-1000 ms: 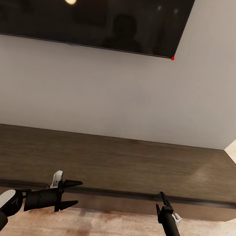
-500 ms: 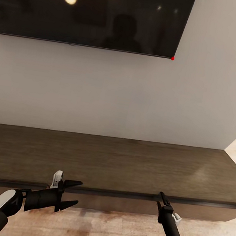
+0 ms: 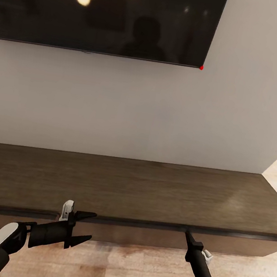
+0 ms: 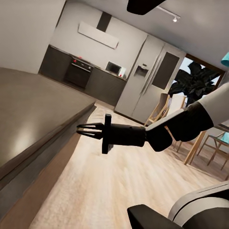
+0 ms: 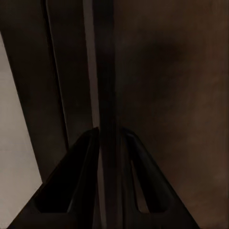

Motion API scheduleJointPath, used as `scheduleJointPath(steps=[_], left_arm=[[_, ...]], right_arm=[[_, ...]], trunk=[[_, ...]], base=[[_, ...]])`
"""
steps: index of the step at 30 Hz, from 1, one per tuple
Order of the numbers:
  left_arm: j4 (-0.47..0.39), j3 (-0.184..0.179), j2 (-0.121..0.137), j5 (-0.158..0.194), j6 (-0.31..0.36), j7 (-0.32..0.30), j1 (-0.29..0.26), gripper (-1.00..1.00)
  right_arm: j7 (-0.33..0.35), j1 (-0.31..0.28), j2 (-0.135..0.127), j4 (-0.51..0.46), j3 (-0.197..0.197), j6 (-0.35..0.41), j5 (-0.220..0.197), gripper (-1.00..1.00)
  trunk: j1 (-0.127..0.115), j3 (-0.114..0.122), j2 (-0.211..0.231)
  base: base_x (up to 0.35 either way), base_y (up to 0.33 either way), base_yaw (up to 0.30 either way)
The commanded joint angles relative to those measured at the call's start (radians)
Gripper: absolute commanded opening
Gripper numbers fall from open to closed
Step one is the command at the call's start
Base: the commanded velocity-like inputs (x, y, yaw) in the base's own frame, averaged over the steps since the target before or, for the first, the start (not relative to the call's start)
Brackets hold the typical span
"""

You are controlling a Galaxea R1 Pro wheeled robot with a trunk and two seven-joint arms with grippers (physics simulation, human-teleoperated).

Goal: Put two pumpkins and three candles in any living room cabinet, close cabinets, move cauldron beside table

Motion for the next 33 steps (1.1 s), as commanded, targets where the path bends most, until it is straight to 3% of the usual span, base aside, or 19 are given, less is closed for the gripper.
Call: scheduleJointPath(steps=[1, 22, 33], left_arm=[[-0.001, -0.001, 0.000, 0.011, 0.000, 0.009, -0.001, 1.00], [-0.001, -0.001, -0.001, 0.011, 0.000, 0.009, 0.000, 1.00], [-0.001, -0.002, -0.001, 0.011, 0.000, 0.009, 0.000, 1.00]], right_arm=[[-0.002, 0.000, 0.000, 0.002, -0.002, 0.007, -0.007, -1.00], [0.001, 0.000, 0.000, 0.002, -0.002, 0.007, -0.007, -1.00], [0.003, 0.000, 0.000, 0.002, -0.002, 0.007, -0.007, -1.00]], trunk=[[0.000, -0.001, 0.000], [0.000, -0.001, 0.000], [0.000, -0.001, 0.000]], base=[[-0.001, 0.000, 0.000], [-0.001, 0.000, 0.000], [-0.131, 0.000, 0.000]])
